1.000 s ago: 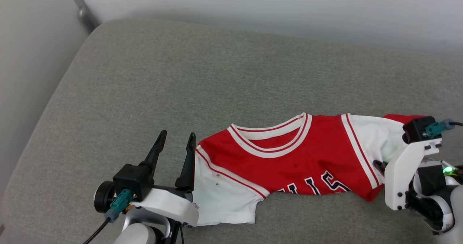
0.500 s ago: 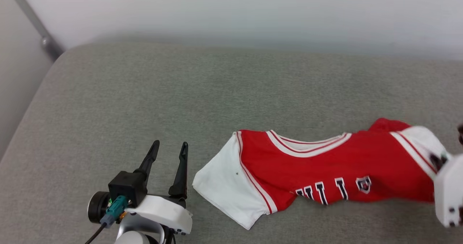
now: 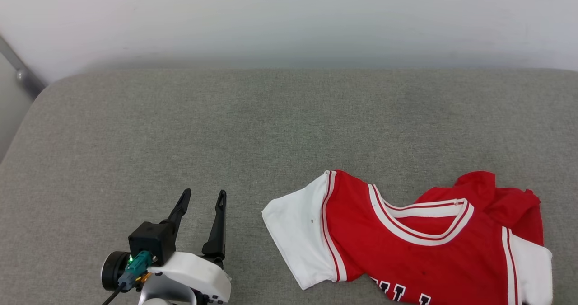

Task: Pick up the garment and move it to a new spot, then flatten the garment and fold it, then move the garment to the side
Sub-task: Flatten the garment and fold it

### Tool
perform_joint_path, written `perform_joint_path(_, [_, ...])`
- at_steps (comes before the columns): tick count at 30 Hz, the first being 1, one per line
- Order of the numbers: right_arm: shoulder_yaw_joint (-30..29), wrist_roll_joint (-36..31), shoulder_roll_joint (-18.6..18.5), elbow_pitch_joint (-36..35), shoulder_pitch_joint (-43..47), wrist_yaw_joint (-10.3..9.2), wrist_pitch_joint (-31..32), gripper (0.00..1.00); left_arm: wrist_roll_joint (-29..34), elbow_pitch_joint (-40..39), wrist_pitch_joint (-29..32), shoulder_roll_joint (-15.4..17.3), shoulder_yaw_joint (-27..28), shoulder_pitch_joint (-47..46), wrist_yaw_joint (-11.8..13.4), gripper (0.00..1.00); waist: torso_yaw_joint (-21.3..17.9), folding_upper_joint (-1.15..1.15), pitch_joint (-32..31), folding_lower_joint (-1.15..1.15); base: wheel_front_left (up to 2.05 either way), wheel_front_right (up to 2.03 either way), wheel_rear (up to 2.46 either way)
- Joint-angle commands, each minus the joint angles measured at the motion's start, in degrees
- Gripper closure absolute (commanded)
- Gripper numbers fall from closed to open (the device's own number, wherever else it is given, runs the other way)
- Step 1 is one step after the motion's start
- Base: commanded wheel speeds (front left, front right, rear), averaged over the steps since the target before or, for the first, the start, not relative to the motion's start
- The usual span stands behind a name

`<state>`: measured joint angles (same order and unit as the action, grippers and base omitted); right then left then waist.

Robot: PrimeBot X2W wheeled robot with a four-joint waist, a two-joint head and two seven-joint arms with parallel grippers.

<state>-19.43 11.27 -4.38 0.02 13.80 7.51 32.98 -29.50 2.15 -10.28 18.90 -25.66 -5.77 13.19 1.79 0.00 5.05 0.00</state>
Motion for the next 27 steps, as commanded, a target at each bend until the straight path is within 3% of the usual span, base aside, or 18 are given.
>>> perform_joint_path(1, [-0.12,-0.04,0.35,0.08,-1.65,-0.03,-3.17,0.0,-0.2,-0.19,0.12,0.3,0.15,0.56,0.3,0.0,-0.2,0.0,-0.29,0.0,0.0,0.0,0.0])
perform_joint_path(6, [-0.78,-0.51,1.11,-1.29,-2.73,-0.04,-15.73,0.0,-0.51,-0.26,0.39,0.78,0.45,1.35,0.71,0.0,-0.29,0.0,-1.89,0.0,0.0,0.0,0.0])
perform_joint_path(10, [-0.31,-0.48,1.22,-2.41,-3.7,-0.04,-19.42,0.0,-0.85,-0.53,0.33,0.95,0.76,2.35,1.32,0.0,-0.48,0.0,-3.28,0.0,0.0,0.0,0.0])
perform_joint_path(15, [0.16,1.27,-1.31,0.1,-8.65,-0.04,-14.6,0.0,-1.1,-1.09,0.23,0.85,0.82,2.57,1.77,0.0,-0.29,0.0,-3.67,0.0,0.0,0.0,0.0])
perform_joint_path(21, [1.54,4.96,-6.29,6.93,-19.58,-0.03,-1.31,0.0,-0.22,-1.9,0.15,0.39,-0.22,-0.38,0.83,0.0,2.09,0.0,-0.48,0.0,0.0,0.0,0.0])
perform_joint_path(27, [3.22,5.46,-8.81,12.15,-29.06,-0.03,10.07,0.0,0.12,-1.71,-1.03,-0.9,-0.78,-3.59,-0.09,0.0,5.3,0.0,4.52,0.0,0.0,0.0,0.0])
